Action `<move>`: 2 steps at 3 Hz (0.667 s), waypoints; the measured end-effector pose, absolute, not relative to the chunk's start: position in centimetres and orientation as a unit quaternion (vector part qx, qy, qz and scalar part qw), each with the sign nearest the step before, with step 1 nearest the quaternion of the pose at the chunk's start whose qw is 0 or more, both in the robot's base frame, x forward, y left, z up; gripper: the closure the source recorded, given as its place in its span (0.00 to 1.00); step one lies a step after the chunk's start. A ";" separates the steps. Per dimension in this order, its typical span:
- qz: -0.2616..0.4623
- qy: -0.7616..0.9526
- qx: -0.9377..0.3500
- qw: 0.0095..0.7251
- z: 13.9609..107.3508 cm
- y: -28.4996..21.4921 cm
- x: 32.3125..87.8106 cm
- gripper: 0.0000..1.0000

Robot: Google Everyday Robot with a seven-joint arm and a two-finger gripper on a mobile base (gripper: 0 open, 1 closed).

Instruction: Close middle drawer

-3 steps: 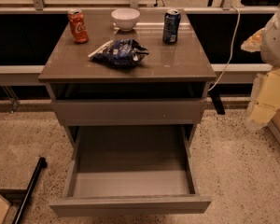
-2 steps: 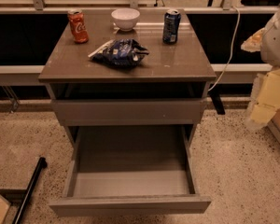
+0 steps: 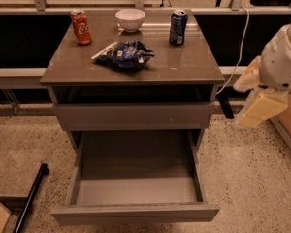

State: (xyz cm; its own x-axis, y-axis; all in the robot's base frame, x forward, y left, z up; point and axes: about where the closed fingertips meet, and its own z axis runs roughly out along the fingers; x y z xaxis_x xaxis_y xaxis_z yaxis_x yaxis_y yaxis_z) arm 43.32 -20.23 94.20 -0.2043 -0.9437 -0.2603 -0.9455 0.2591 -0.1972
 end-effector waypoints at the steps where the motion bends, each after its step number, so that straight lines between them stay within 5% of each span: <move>1: 0.048 0.767 -0.621 0.154 88.6 -18.1 42.3 0.66; 2: 0.092 0.758 -0.631 0.137 82.0 -16.6 41.1 0.89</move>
Offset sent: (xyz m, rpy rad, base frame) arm -0.0377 0.0517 -0.2108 0.1554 0.2510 0.1346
